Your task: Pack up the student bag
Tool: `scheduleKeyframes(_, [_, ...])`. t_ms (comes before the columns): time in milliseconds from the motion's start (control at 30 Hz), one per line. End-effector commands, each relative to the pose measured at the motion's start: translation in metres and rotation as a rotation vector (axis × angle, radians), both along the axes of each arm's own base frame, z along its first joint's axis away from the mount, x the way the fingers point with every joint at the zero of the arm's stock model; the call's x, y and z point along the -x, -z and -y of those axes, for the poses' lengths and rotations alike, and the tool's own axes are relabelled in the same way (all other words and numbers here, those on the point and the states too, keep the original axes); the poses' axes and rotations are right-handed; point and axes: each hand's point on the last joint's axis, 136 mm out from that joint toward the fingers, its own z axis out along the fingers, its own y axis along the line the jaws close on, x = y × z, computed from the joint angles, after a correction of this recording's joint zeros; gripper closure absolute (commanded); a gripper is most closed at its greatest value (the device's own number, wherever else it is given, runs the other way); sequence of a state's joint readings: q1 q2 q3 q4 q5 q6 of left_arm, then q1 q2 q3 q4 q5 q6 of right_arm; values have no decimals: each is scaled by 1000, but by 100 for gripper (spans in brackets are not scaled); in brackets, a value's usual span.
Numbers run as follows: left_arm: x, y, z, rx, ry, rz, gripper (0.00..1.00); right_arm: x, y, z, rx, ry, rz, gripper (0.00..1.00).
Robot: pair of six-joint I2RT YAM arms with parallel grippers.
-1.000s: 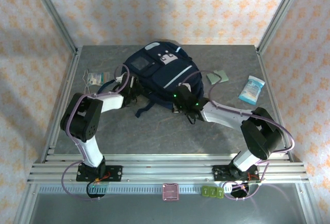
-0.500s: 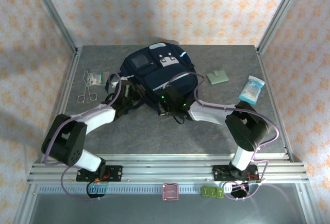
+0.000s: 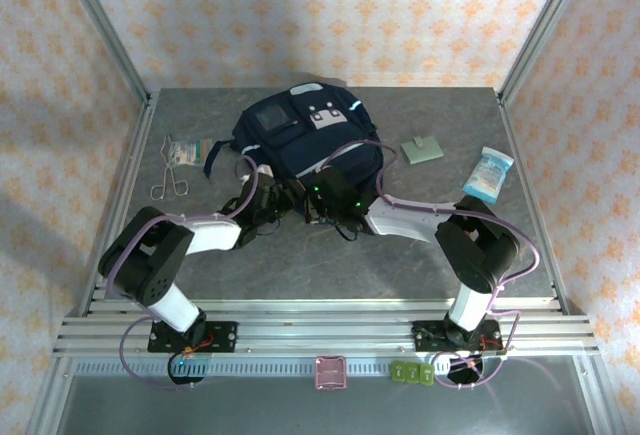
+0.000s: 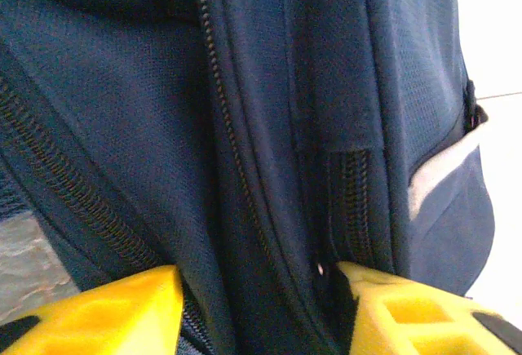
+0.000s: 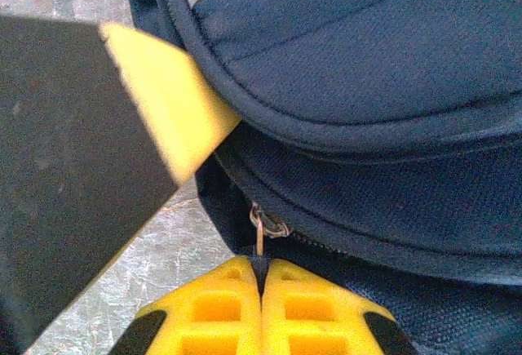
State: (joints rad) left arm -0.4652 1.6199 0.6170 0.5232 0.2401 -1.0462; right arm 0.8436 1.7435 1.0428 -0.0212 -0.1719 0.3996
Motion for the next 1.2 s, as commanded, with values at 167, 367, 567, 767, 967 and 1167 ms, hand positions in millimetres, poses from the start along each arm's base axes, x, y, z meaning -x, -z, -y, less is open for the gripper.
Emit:
scheduleKeyframes(167, [-23,-14,9,32,1,51,100,-1,-8,7,26,26,45,100])
scheduleKeyframes(367, [-19,-14,-18,-6,-40,45,100,-6,5,57,155,135,29,100])
scheduleKeyframes(567, [-17,-11,-44,-35,-73,34,100,-13,19,130,255,293,18,100])
scheduleKeyframes(767, [-25,-16,-60,-74,-94,41,100,-20,13,147,230,332,26,100])
scheduleKeyframes(967, [-35,-31,-77,-113,-119,62,100,-9,1,99,181,202,48,100])
scheduleKeyframes(1167, [-25,-41,-59,-41,-83,55,58,-7,-2,61,113,134,47,100])
